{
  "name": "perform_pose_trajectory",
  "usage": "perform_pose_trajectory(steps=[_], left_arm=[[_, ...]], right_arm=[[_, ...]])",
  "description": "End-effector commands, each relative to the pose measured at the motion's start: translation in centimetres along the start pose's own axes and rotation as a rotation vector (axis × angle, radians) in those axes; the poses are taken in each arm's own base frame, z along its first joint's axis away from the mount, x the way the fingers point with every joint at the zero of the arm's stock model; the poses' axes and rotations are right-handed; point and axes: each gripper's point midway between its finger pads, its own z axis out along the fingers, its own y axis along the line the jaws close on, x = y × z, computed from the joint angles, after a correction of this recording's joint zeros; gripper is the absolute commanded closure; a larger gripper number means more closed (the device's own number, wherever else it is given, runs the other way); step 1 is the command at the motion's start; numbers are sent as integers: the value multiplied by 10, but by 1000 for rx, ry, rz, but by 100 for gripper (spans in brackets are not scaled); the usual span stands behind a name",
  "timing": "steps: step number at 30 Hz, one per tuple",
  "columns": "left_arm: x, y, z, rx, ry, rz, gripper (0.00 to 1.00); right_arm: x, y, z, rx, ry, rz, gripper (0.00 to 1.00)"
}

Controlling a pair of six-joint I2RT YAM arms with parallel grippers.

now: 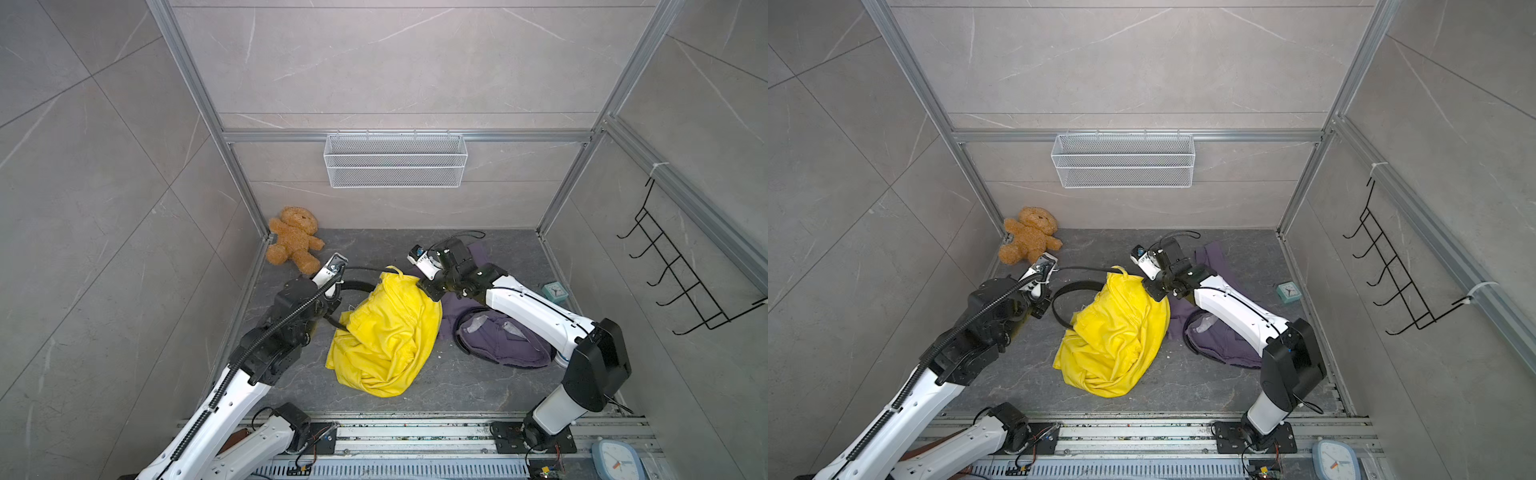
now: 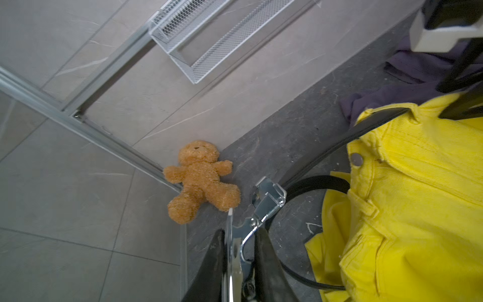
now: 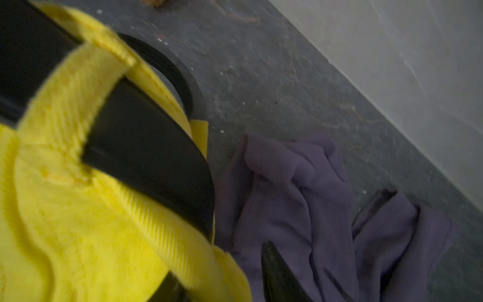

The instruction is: Remove the belt from the trousers

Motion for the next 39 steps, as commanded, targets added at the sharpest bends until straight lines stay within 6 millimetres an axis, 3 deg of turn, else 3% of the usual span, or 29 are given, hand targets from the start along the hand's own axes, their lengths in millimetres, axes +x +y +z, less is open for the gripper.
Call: perform_pose_trajectory(steps=[1, 5, 13, 18, 21, 25, 28, 31, 32, 34, 35, 37, 38, 39], left_arm=[[-47, 62, -29, -214, -141, -104, 100], [-39, 81, -32, -324, -110, -98, 100], [-4, 130, -41, -513, 15, -176, 100], [44, 141, -25, -546, 175, -271, 100], [69, 116, -5, -452, 239, -360, 100], [111, 76, 16, -352, 348, -498, 100], [148, 44, 24, -311, 418, -612, 100], [178, 22, 25, -300, 467, -687, 100], [185, 16, 25, -292, 480, -708, 93], [192, 9, 24, -291, 496, -726, 53], [191, 8, 24, -287, 489, -725, 39], [176, 6, 24, -259, 450, -710, 23], [162, 4, 25, -224, 404, -687, 2], [147, 2, 25, -200, 365, -655, 0]], right_arm=[[34, -9, 17, 58, 105, 81, 62], [47, -41, 18, 144, 148, 147, 83], [63, -115, -4, 307, 189, 246, 92], [42, -141, -26, 376, 148, 220, 96], [4, -129, -46, 303, 6, 179, 98], [-45, -87, -75, 205, -113, 33, 99], [-65, -51, -85, 153, -108, -107, 99], [-73, -24, -87, 109, -79, -185, 100], [-76, -19, -89, 105, -71, -198, 100], [-81, -8, -90, 90, -67, -225, 100], [-84, -4, -92, 84, -70, -234, 100], [-90, 5, -94, 73, -79, -254, 100], [-93, 9, -96, 64, -82, -261, 100], [-96, 15, -97, 54, -88, -272, 100]])
